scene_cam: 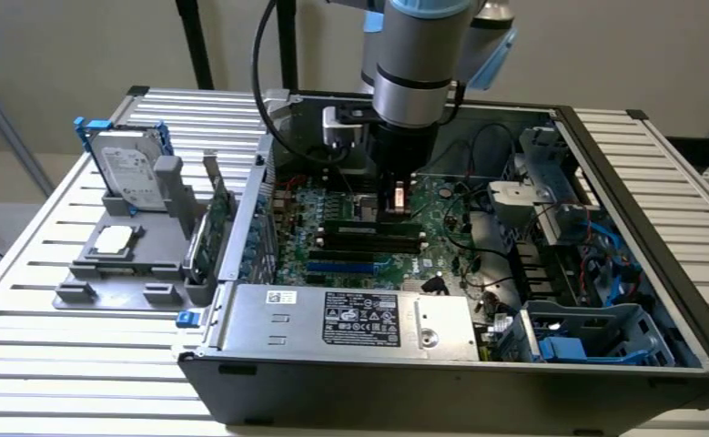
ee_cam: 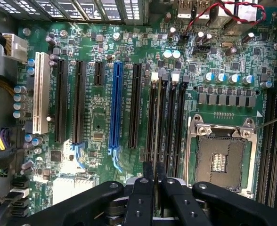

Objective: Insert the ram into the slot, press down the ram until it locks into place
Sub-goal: 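Insert the ram into the slot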

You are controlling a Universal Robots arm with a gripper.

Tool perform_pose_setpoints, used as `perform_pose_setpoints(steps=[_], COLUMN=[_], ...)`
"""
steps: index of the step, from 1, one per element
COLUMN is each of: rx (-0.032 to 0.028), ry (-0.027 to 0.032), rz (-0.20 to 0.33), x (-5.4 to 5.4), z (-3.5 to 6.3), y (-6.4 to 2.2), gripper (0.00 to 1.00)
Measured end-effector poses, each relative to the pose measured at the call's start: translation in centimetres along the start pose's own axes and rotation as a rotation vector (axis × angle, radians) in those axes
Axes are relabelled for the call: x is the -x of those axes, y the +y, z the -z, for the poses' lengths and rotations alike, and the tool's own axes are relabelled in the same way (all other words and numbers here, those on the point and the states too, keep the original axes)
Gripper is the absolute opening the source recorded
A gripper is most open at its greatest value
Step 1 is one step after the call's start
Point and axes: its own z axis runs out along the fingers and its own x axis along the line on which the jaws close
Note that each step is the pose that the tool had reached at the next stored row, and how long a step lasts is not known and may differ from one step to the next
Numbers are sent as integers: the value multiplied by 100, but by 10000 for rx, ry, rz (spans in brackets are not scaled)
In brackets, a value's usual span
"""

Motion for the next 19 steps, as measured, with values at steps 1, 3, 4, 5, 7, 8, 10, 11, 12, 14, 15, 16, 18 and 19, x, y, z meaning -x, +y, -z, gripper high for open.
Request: perform_pose_setpoints(steps=[1,3,4,5,7,8,10,11,12,14,15,16,18,19], rx=[16,23,24,23,25,26,27,26,26,27,27,26,26,26], ry=[-1,1,-1,-1,0,-1,4,13,20,23,22,21,21,20], rz=[-3,-11,-14,-20,-50,-64,-79,-80,-80,-83,-85,-90,-102,-109], x=[0,-1,-2,-2,-3,-3,-3,-3,-3,-6,-7,-9,-13,-14], z=[-4,-9,-12,-15,-20,-24,-30,-34,-38,-46,-50,-56,-65,-70], y=[-13,-39,-45,-47,-46,-47,-48,-48,-48,-46,-44,-43,-39,-37], gripper=[13,13,13,13,13,13,13,13,13,13,13,13,13,13])
